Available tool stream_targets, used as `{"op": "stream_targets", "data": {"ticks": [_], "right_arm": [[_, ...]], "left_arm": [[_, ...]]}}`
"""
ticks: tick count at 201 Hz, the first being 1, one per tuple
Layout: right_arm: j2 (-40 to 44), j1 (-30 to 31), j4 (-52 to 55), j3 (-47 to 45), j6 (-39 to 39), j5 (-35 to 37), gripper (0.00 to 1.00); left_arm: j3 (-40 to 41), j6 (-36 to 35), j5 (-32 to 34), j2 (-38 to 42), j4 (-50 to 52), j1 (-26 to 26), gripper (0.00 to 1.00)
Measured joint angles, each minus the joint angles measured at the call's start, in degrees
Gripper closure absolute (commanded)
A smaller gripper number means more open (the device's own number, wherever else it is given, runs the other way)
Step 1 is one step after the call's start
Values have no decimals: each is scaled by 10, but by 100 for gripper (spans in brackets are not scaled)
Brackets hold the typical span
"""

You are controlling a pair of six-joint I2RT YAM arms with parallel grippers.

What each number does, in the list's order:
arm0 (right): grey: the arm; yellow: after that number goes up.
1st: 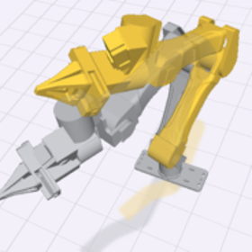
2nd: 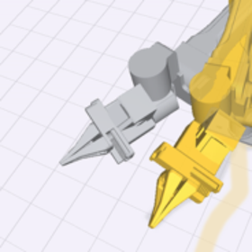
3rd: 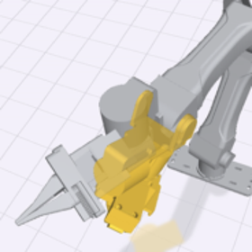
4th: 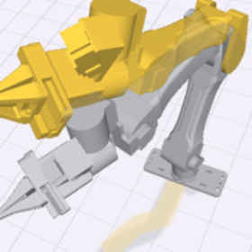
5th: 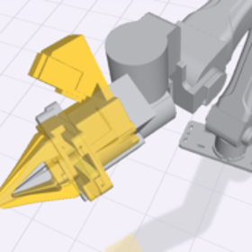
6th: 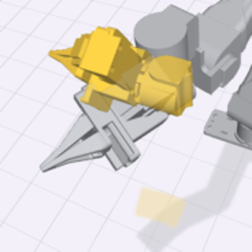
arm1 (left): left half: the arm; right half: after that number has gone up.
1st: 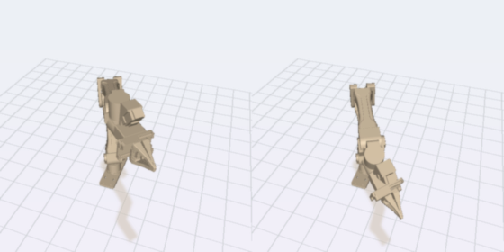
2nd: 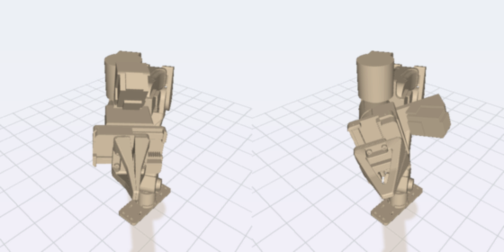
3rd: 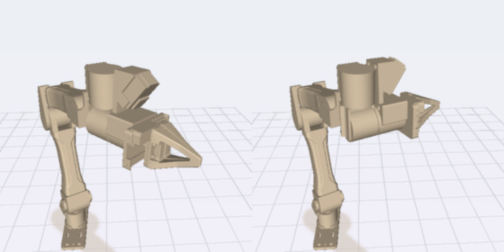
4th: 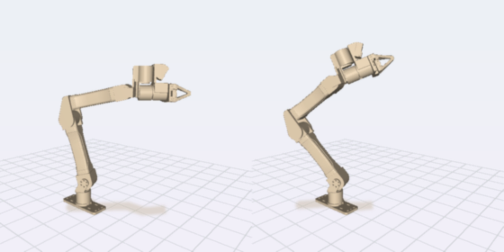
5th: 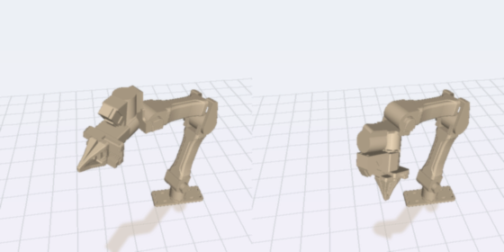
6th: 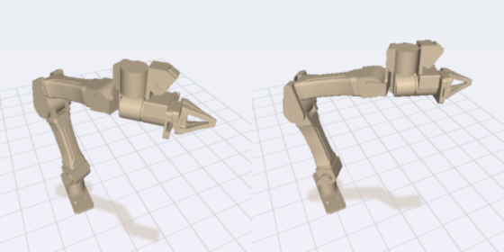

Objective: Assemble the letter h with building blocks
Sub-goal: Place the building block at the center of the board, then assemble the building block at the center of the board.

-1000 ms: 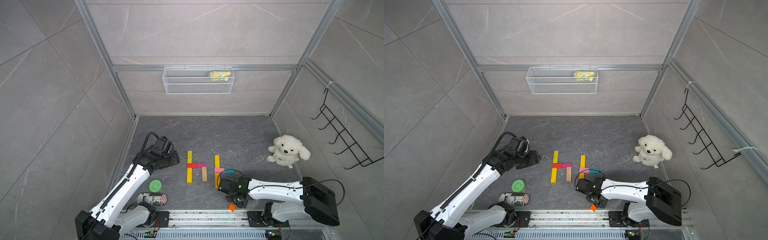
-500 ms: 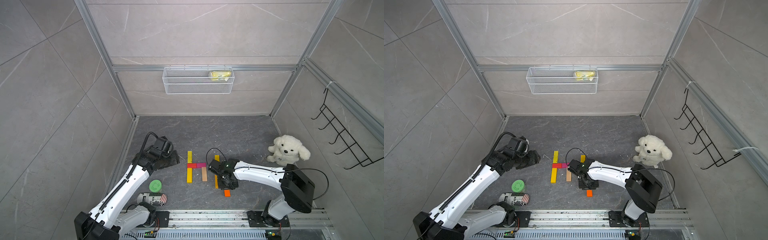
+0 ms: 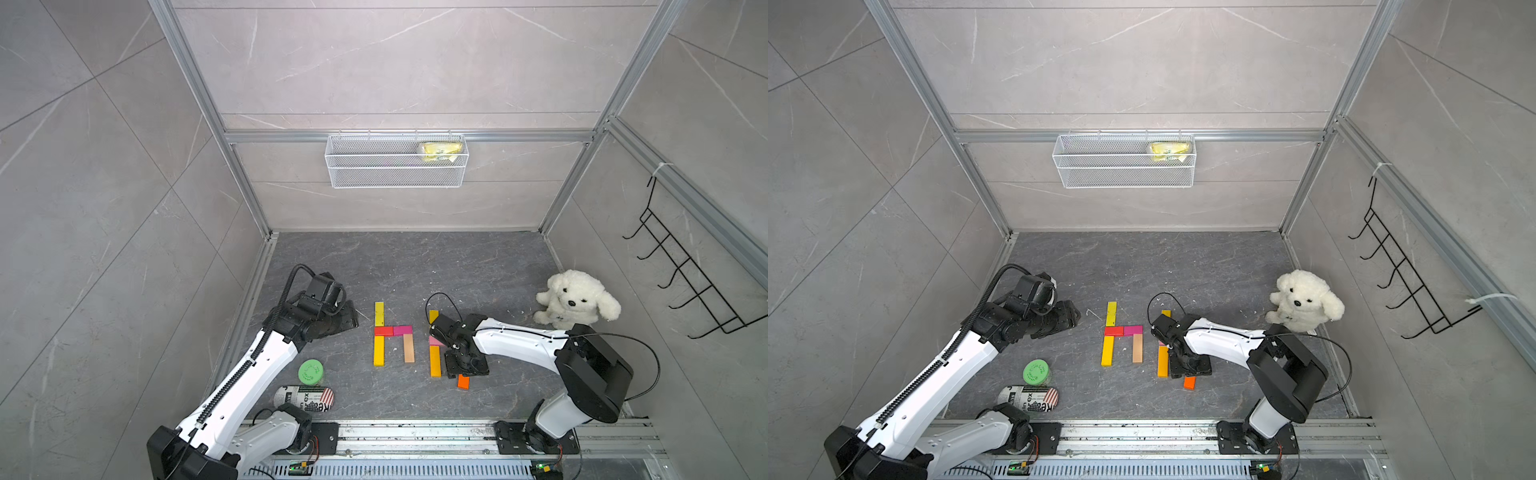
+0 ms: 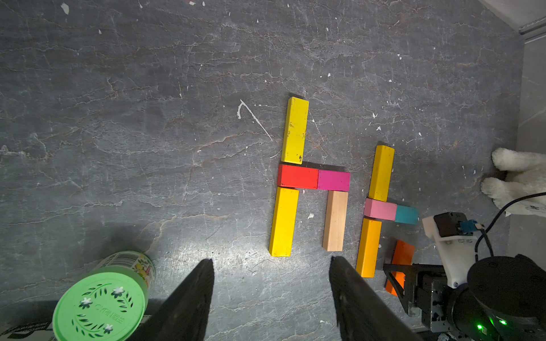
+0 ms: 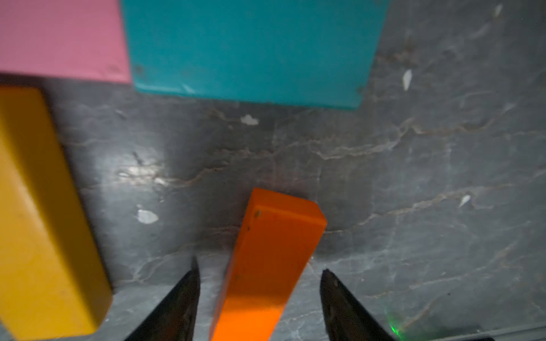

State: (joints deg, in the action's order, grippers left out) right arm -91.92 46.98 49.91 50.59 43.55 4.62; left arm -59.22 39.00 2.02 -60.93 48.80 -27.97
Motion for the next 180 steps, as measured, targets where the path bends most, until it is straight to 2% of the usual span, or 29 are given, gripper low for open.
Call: {"op": "stream_targets", "data": {"ticks": [19, 37, 66, 85, 180], "right_arm": [[15, -1, -15, -16, 7, -8, 41], [24, -1, -23, -26, 18, -13, 56], [34, -1, -24, -35, 22, -11, 70], [35, -4, -20, -33, 18, -5, 74], [21, -45, -20, -8, -19, 0, 74]], "left_arm": [[0, 0, 0, -3, 0, 0, 33], [0, 0, 0, -4, 0, 0, 33], [0, 0, 0, -6, 0, 0, 33], [0, 0, 0, -6, 0, 0, 34], [0, 0, 7, -5, 0, 0, 34]]}}
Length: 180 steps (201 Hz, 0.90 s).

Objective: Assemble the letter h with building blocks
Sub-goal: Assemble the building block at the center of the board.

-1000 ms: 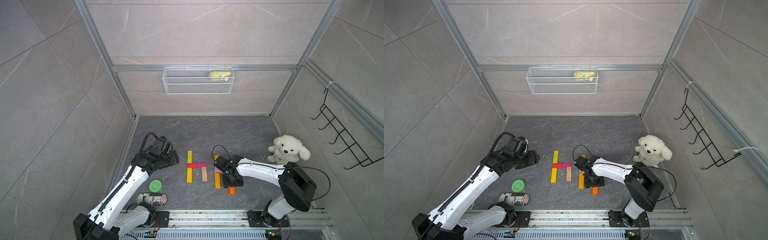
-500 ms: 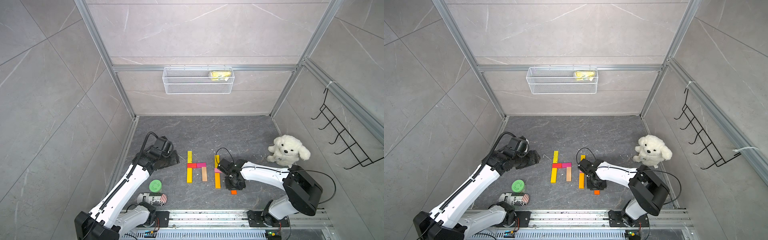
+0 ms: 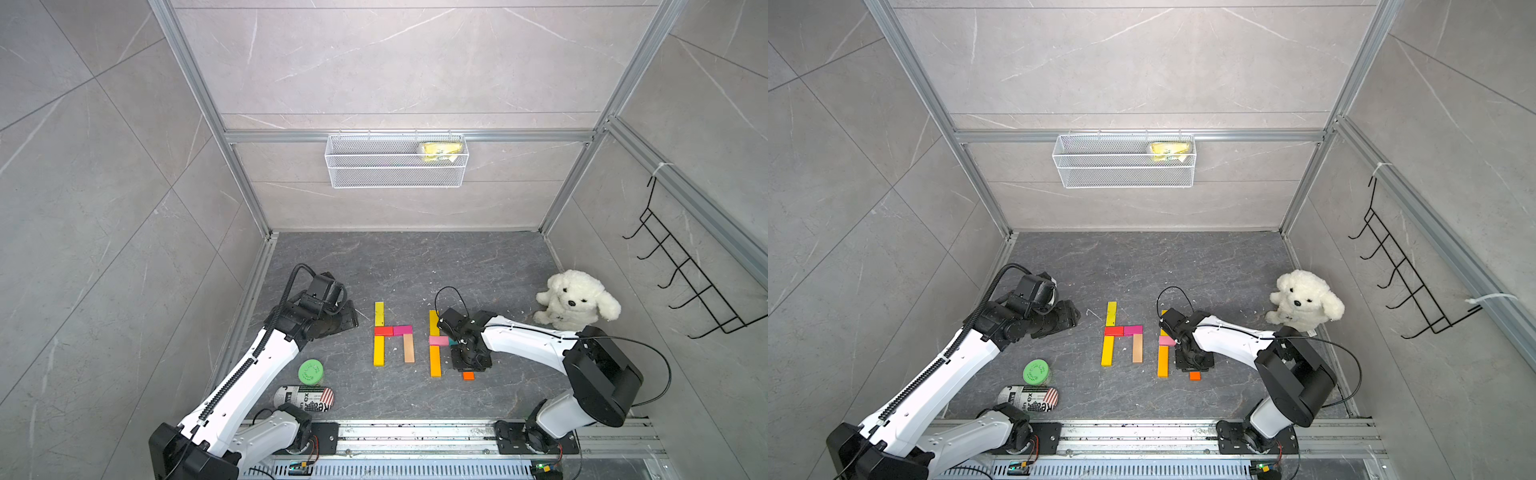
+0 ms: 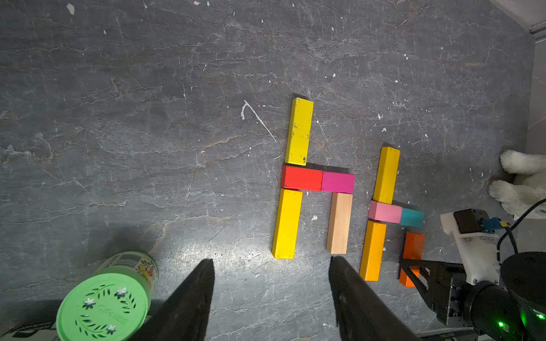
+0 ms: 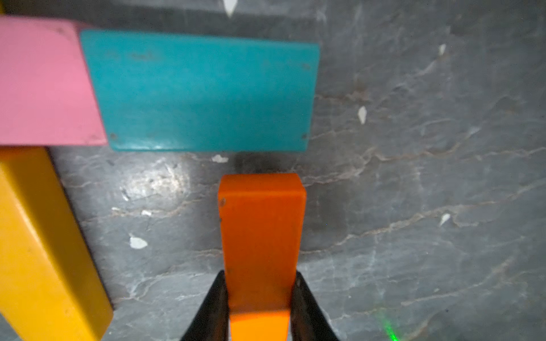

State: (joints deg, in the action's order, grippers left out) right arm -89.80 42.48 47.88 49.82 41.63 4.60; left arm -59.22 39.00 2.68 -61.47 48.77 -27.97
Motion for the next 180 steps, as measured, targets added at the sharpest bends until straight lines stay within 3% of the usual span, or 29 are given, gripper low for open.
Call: {"op": "stream_targets", "data": {"ticks": [180], "right_arm": [[-14, -25, -16, 2, -1, -30, 73]], "left_arm": [[0, 0, 1, 0, 0, 0, 34]]}}
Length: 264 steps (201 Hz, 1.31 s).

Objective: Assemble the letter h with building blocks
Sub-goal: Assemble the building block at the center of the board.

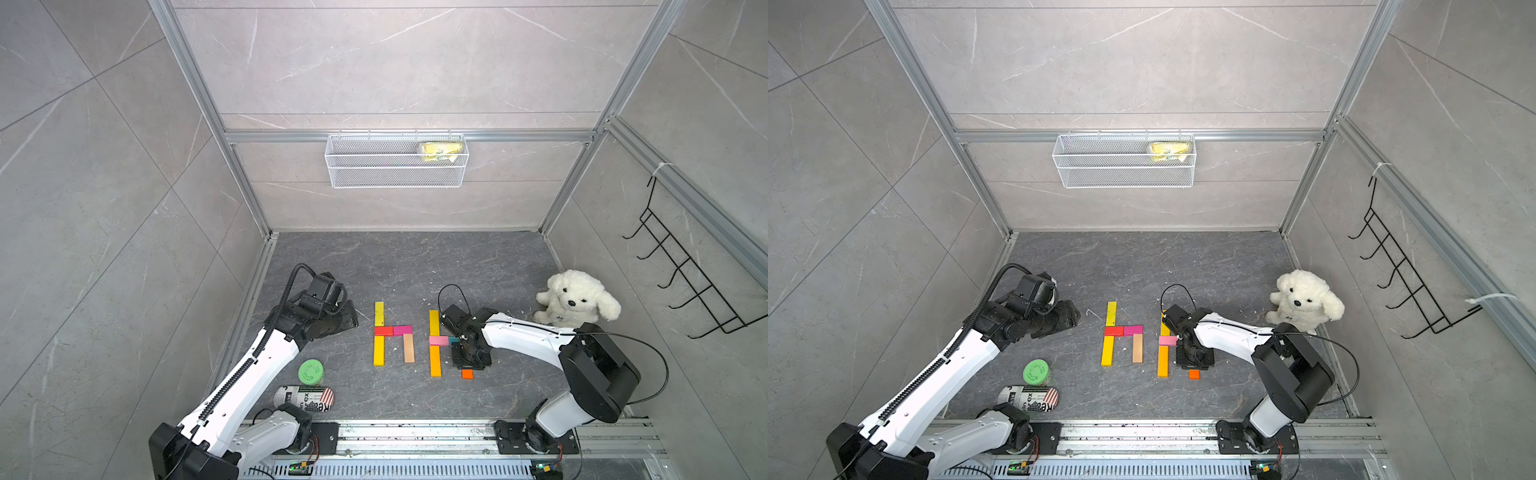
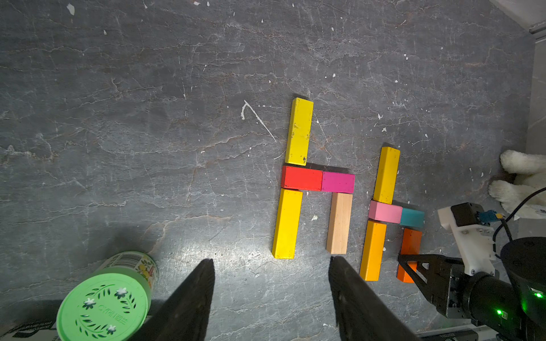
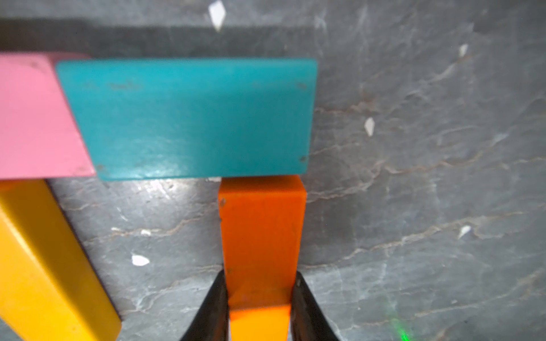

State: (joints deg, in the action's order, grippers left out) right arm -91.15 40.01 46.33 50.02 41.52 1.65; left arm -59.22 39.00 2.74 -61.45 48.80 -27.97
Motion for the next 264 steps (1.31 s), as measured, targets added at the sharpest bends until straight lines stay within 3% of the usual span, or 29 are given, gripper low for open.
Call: {"op": "stream_targets", "data": {"ticks": [229, 264], "right_arm": [[-12, -12, -5, 14, 0, -2, 73], [-10, -12, -4, 12, 0, -2, 65]], "left_arm": [[0, 0, 0, 0, 0, 0, 34], [0, 0, 0, 0, 0, 0, 34]]}}
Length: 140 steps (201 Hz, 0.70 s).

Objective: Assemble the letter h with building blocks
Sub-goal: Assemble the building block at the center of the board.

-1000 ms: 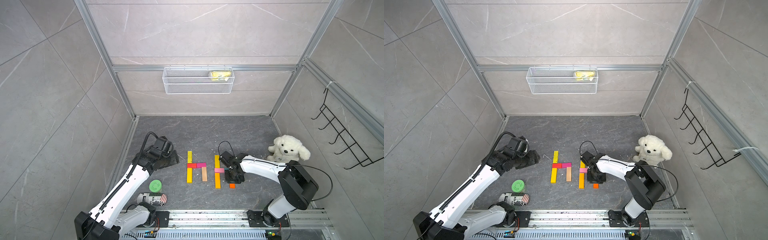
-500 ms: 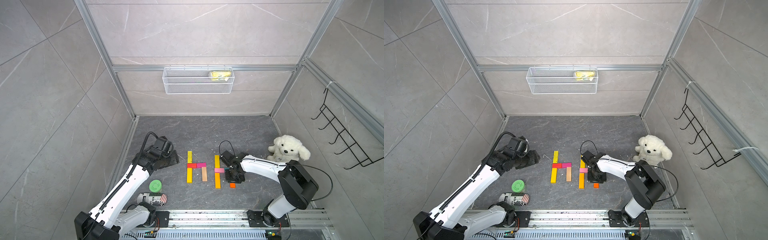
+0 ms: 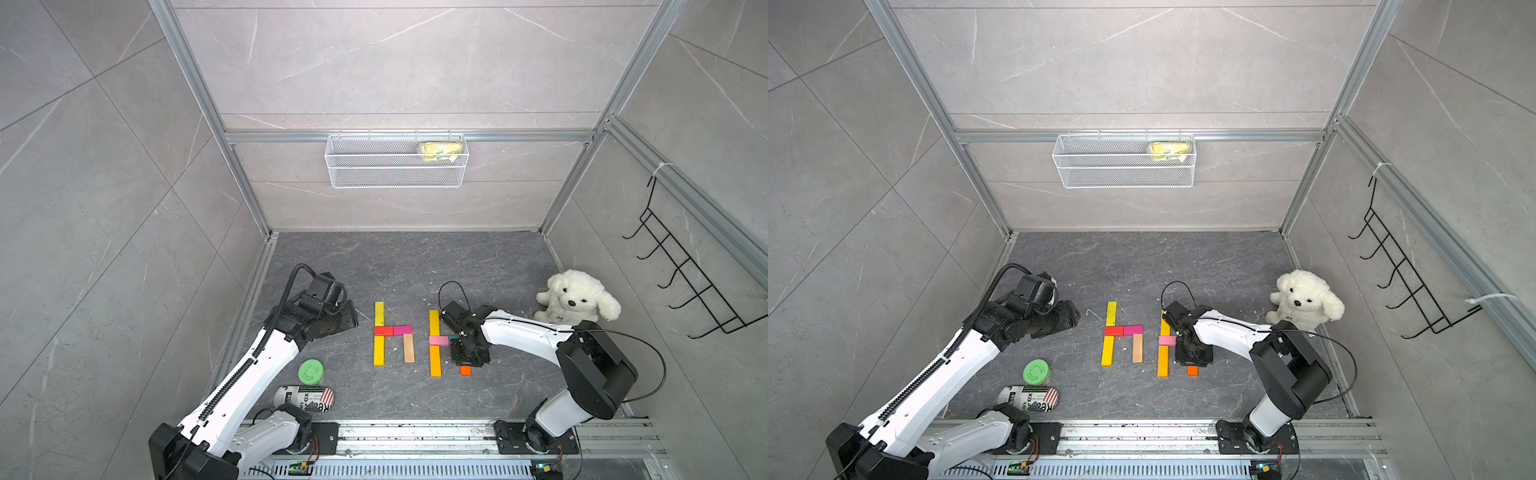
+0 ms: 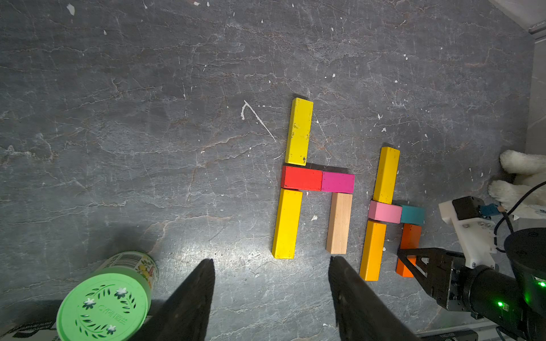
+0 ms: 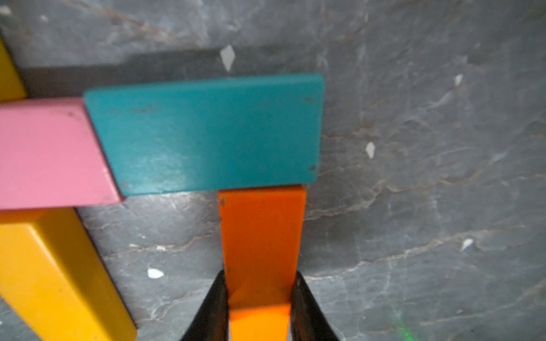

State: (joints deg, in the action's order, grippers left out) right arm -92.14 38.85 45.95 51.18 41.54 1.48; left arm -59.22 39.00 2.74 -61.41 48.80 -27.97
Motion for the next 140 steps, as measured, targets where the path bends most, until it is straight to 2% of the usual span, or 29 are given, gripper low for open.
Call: {"op": "stream_targets", "data": {"ticks": [38, 66, 98, 114, 140], "right_arm": [[0, 0, 2, -1, -2, 0, 47], [0, 0, 3, 0, -2, 0, 40], [8, 0, 24, 15, -3, 1, 37], [28, 0, 40, 37, -4, 11, 33], [45, -10, 63, 104, -12, 34, 32]], "left_arm": [[0, 0, 0, 0, 0, 0, 34], [0, 0, 0, 0, 0, 0, 34], [0, 0, 1, 0, 0, 0, 34], [0, 0, 1, 0, 0, 0, 34], [0, 0, 1, 0, 0, 0, 34]]}}
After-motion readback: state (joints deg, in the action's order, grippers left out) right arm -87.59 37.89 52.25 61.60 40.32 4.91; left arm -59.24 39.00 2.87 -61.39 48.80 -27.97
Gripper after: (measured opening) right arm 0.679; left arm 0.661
